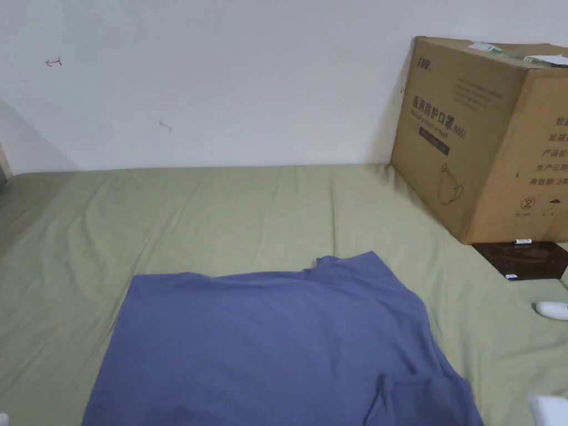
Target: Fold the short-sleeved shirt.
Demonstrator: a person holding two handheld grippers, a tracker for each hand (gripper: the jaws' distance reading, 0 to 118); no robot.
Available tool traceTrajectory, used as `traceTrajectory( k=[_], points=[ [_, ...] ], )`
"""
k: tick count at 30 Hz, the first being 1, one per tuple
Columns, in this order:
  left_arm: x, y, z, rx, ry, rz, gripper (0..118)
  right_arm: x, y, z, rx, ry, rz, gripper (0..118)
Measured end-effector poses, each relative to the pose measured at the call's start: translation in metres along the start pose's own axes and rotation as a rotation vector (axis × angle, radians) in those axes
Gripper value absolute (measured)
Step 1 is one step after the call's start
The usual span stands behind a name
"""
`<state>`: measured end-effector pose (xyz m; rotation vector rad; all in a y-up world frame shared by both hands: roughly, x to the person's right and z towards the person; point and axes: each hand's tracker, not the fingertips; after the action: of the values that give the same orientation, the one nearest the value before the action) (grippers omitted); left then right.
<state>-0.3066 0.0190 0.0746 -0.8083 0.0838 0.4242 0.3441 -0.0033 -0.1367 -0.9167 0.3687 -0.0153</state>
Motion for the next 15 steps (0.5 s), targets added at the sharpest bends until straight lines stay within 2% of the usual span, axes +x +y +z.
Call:
traceTrajectory(
  k=[2, 6, 9, 10, 11, 12, 13, 14, 15],
  points=[
    [0.01, 0.012, 0.017, 0.022, 0.017, -0.013, 113, -0.015, 0.011, 0.016, 0.071, 0.033, 0.007, 114],
    [0.045, 0.03, 0.052, 0.175, 0.047, -0.068, 113, -0.07, 0.031, 0.056, 0.313, -0.044, 0.207, 114],
    [0.072, 0.029, 0.071, 0.224, 0.083, -0.06, 109, -0.101, 0.044, 0.074, 0.425, 0.01, 0.196, 113],
    [0.08, 0.031, 0.076, 0.249, 0.118, -0.052, 100, -0.108, 0.046, 0.079, 0.46, 0.037, 0.18, 111],
    [0.085, 0.024, 0.077, 0.264, 0.14, -0.046, 68, -0.114, 0.048, 0.085, 0.491, 0.076, 0.157, 99],
    [0.09, 0.026, 0.079, 0.259, 0.142, -0.045, 31, -0.117, 0.052, 0.086, 0.504, 0.112, 0.144, 77],
    [0.093, 0.027, 0.08, 0.26, 0.156, -0.045, 0, -0.122, 0.055, 0.089, 0.512, 0.132, 0.137, 37],
    [0.095, 0.027, 0.081, 0.257, 0.174, -0.048, 1, -0.126, 0.057, 0.09, 0.505, 0.114, 0.144, 0],
    [0.089, 0.023, 0.077, 0.257, 0.173, -0.056, 0, -0.131, 0.059, 0.089, 0.493, 0.105, 0.149, 0]
  ],
)
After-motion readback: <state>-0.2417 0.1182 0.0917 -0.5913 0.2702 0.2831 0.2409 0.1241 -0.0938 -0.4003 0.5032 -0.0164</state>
